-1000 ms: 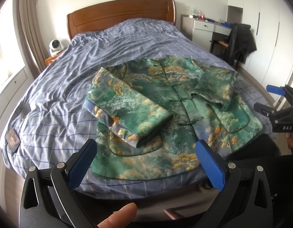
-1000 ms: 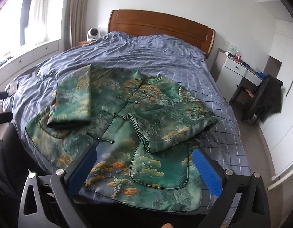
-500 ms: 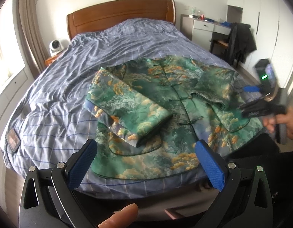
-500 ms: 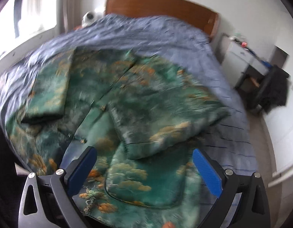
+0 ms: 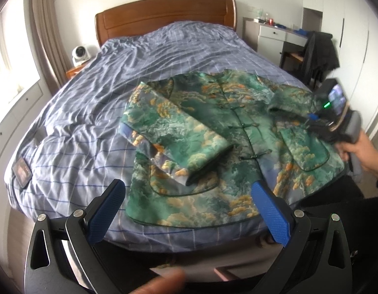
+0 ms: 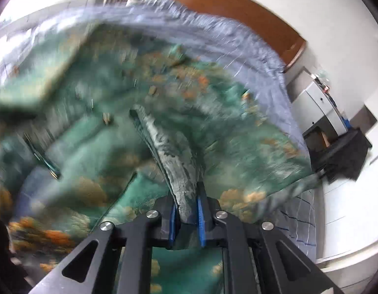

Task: Fold large clothes
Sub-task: 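Grasp the cuff of the folded sleeve with the right gripper and lift, then pull the sleeve outward from the body and lay it flat, open right gripper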

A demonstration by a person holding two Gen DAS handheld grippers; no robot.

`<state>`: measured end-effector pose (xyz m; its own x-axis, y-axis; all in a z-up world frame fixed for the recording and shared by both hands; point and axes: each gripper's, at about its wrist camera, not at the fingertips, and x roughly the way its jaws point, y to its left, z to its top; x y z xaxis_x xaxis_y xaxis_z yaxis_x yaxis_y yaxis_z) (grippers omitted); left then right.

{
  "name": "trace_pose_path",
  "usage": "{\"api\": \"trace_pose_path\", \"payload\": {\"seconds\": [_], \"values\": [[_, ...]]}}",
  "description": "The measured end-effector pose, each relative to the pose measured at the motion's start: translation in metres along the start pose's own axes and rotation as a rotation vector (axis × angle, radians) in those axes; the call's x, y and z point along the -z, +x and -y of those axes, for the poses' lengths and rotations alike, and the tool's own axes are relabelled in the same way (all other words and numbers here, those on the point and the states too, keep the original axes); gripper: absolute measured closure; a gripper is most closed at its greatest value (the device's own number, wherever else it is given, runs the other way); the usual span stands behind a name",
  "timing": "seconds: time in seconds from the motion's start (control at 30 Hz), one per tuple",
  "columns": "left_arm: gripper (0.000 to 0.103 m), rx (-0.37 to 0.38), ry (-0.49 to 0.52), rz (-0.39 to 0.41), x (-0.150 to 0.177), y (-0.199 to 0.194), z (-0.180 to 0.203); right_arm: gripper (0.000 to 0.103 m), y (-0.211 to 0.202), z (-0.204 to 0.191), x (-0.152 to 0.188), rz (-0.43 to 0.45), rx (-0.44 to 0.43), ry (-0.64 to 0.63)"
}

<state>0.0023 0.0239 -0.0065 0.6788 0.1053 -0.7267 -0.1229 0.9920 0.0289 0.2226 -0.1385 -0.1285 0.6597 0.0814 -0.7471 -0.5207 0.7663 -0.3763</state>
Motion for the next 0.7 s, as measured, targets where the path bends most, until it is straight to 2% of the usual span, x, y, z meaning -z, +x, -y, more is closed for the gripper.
{"api": "trace_pose_path", "payload": {"seconds": [0.2, 0.33, 0.47, 0.57, 0.7], "values": [[0.001, 0.032, 0.040, -0.008, 0.001, 0.003, 0.011, 0.090, -0.072, 0.062, -0.001, 0.137, 0.073, 0.212], [0.001, 0.036, 0.045, -0.004, 0.000, 0.003, 0.013, 0.090, -0.105, 0.121, 0.012, 0.199, 0.142, 0.385], [0.001, 0.033, 0.040, -0.008, 0.000, 0.003, 0.013, 0.090, -0.109, 0.177, 0.035, 0.198, 0.217, 0.536], [0.001, 0.027, 0.044, -0.007, -0.001, 0.003, 0.014, 0.090, -0.100, 0.219, 0.062, 0.180, 0.253, 0.685], [0.001, 0.018, 0.056, -0.003, -0.001, 0.001, 0.017, 0.090, -0.082, 0.262, 0.096, 0.138, 0.293, 0.822]]}}
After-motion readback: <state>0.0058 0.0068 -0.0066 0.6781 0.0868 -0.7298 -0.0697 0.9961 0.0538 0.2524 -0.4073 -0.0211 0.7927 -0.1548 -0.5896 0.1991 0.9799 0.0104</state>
